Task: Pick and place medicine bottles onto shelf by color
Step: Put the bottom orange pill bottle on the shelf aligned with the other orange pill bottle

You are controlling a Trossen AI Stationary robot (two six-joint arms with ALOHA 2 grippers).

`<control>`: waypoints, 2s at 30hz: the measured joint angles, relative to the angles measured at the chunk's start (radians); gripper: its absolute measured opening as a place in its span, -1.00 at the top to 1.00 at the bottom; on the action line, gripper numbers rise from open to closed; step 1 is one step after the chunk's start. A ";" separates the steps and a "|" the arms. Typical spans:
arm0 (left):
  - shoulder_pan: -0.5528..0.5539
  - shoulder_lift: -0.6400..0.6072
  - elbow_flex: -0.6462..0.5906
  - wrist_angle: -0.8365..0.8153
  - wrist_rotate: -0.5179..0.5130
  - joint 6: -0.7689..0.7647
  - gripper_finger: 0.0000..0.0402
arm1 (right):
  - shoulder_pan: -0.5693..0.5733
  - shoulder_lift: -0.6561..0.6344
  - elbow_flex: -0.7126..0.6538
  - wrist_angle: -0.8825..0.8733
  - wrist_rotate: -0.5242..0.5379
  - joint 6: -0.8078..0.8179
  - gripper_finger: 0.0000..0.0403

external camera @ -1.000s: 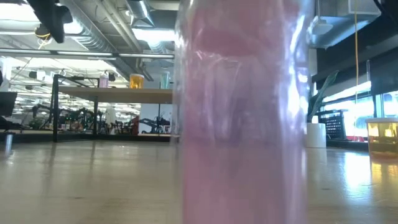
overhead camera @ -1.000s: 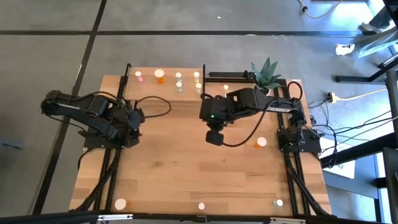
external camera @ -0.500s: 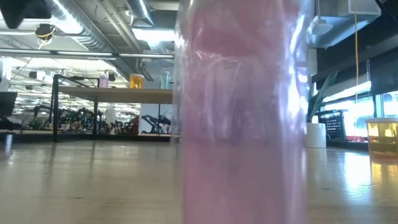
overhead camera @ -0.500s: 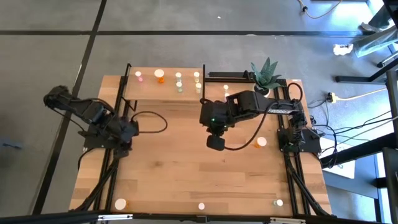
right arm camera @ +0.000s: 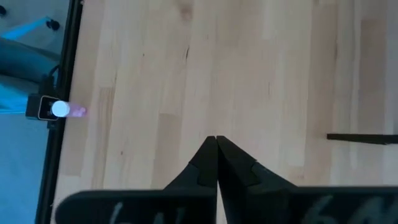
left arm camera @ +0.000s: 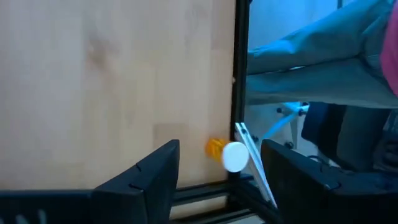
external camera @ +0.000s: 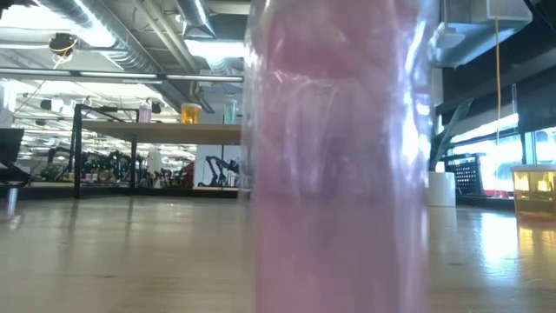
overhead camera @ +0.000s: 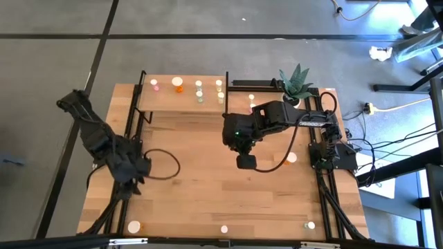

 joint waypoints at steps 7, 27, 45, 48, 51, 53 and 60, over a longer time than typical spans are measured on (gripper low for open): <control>-0.121 0.135 0.000 0.096 0.006 -0.105 -0.08 | 0.000 0.000 0.000 0.000 -0.011 -0.004 0.98; -0.440 0.306 0.000 0.139 -0.128 -0.133 -0.08 | 0.000 0.000 0.000 0.166 -0.123 -0.004 0.98; -0.444 0.315 0.000 0.118 -0.296 -0.193 -0.08 | 0.000 0.000 0.000 0.243 -0.122 -0.004 0.98; -0.446 0.315 0.000 0.117 -0.302 -0.231 -0.08 | 0.000 0.000 0.000 0.245 -0.122 -0.004 0.98; -0.445 0.315 0.000 0.116 -0.306 -0.239 -0.08 | 0.000 0.000 0.000 0.248 -0.122 -0.004 0.98; -0.445 0.315 0.000 0.115 -0.309 -0.260 -0.08 | 0.000 0.000 0.000 0.248 -0.122 -0.004 0.98; -0.429 0.315 0.000 0.117 -0.309 -0.261 -0.09 | 0.000 0.000 0.000 0.248 -0.122 -0.004 0.98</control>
